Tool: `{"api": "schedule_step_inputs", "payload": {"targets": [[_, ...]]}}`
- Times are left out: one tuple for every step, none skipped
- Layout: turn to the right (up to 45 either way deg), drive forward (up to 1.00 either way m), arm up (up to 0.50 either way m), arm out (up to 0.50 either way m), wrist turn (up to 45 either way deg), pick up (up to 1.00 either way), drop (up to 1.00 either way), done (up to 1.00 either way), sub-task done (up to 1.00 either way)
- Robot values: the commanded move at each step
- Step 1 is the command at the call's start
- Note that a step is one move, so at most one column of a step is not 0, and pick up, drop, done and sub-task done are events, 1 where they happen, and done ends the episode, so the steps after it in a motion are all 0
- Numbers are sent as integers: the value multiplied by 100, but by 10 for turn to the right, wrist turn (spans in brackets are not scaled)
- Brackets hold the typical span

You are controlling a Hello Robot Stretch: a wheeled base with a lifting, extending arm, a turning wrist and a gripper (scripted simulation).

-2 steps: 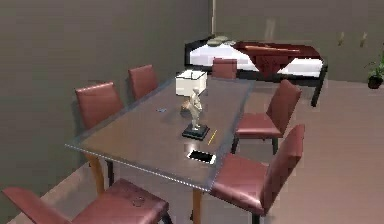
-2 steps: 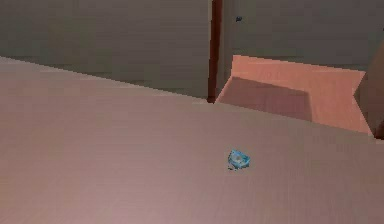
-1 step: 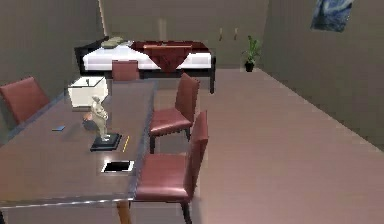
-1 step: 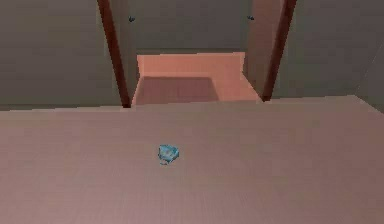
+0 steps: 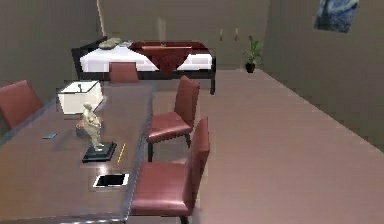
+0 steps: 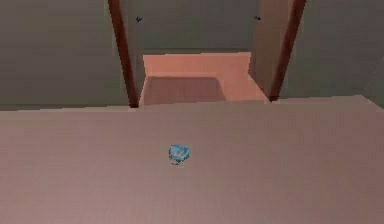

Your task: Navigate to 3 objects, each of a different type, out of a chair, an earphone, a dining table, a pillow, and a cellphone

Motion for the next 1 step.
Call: {"api": "schedule_step_inputs", "payload": {"targets": [[-240,0,0,0,0,0,0,0,0]]}}
